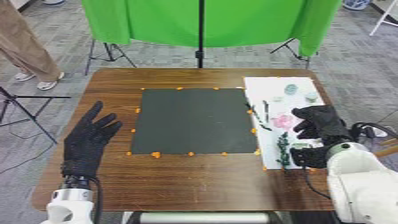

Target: Arrange flowers

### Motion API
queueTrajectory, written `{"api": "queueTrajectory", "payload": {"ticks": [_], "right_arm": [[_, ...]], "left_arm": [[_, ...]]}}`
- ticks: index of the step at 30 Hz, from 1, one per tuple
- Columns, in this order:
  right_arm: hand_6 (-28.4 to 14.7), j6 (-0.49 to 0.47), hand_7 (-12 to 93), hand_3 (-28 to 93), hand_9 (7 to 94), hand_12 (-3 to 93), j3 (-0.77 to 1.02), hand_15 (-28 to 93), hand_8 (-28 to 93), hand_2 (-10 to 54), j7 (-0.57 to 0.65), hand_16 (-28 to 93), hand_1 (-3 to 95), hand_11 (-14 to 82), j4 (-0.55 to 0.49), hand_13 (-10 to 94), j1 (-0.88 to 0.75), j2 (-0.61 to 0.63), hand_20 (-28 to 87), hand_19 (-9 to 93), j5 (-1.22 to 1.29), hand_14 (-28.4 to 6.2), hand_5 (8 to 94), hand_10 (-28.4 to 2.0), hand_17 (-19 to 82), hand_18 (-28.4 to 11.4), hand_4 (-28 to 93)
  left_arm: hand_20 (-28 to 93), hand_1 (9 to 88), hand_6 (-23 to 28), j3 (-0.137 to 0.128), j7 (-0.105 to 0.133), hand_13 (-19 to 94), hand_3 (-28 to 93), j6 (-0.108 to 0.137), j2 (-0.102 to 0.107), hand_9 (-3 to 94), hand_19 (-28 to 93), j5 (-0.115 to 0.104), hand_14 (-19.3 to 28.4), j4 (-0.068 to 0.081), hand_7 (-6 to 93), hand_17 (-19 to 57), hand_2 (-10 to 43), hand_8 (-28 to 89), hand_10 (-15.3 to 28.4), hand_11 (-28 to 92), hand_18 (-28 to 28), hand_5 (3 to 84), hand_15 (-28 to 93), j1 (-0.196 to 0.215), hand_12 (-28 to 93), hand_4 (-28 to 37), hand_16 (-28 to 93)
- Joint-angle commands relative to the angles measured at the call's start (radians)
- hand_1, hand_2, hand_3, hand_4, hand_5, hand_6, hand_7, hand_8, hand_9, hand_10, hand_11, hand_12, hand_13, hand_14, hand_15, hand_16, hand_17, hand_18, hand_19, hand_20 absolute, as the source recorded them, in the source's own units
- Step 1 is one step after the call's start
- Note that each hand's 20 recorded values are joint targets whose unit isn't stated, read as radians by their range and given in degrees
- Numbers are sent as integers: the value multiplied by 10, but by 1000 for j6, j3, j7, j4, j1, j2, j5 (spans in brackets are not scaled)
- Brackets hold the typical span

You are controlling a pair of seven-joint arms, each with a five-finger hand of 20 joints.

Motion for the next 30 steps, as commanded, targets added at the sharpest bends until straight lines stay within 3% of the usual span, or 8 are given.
{"api": "queueTrajectory", "payload": {"ticks": [1, 9, 11, 22, 26, 30], "right_arm": [[-63, -236, 164, 780, 638, 179, -62, 742, -129, -20, 172, 98, 311, 491, -2, 615, -18, 12, 260, 882, -373, -150, 573, -201, 258, -256, -236], [-79, -392, 140, 759, 652, 177, -210, 753, -115, -47, 237, 96, 336, 489, 56, 637, 50, 16, 222, 921, -539, -162, 591, -215, 278, -282, -220], [-81, -411, 139, 758, 655, 178, -246, 754, -115, -54, 244, 97, 340, 489, 68, 640, 70, 19, 219, 925, -564, -161, 594, -216, 282, -283, -221], [-87, -516, 133, 749, 661, 188, -445, 760, -111, -70, 272, 105, 349, 505, 172, 651, 190, 39, 214, 932, -692, -161, 619, -220, 294, -284, -226], [-64, -510, 173, 736, 699, 191, -508, 759, -121, -92, 257, 114, 404, 513, 210, 680, 206, 49, 238, 932, -769, -150, 691, -201, 312, -284, -234], [-45, -454, 248, 691, 785, 238, -540, 760, 30, -95, 245, 151, 538, 529, 233, 755, 214, 60, 328, 932, -814, -115, 804, -149, 375, -269, -277]], "left_arm": [[236, 258, 64, -3, 5, 240, 740, 10, 1, 330, 493, -8, 255, -3, 127, -88, 76, -93, 199, 269, 238, 317, 556, 6, 135, -214, -72], [238, 259, 64, -3, 14, 240, 741, 17, 7, 331, 492, -12, 256, -3, 128, -88, 76, -92, 198, 271, 238, 317, 557, 7, 135, -215, -72], [238, 259, 64, 1, 22, 241, 742, 24, 18, 331, 492, -19, 256, -6, 128, -88, 76, -93, 199, 271, 238, 318, 557, 12, 135, -214, -73], [239, 260, 65, -1, 16, 241, 742, 23, 15, 332, 491, -17, 257, -8, 128, -88, 75, -92, 198, 271, 237, 318, 558, 14, 135, -214, -73], [240, 261, 65, -9, 4, 241, 741, 19, 5, 331, 491, -11, 256, -9, 127, -88, 76, -93, 198, 271, 237, 319, 559, 16, 135, -214, -73], [240, 261, 65, -12, 3, 242, 741, 20, 3, 331, 490, -11, 256, -9, 127, -88, 76, -92, 198, 271, 237, 318, 558, 16, 135, -214, -73]]}}
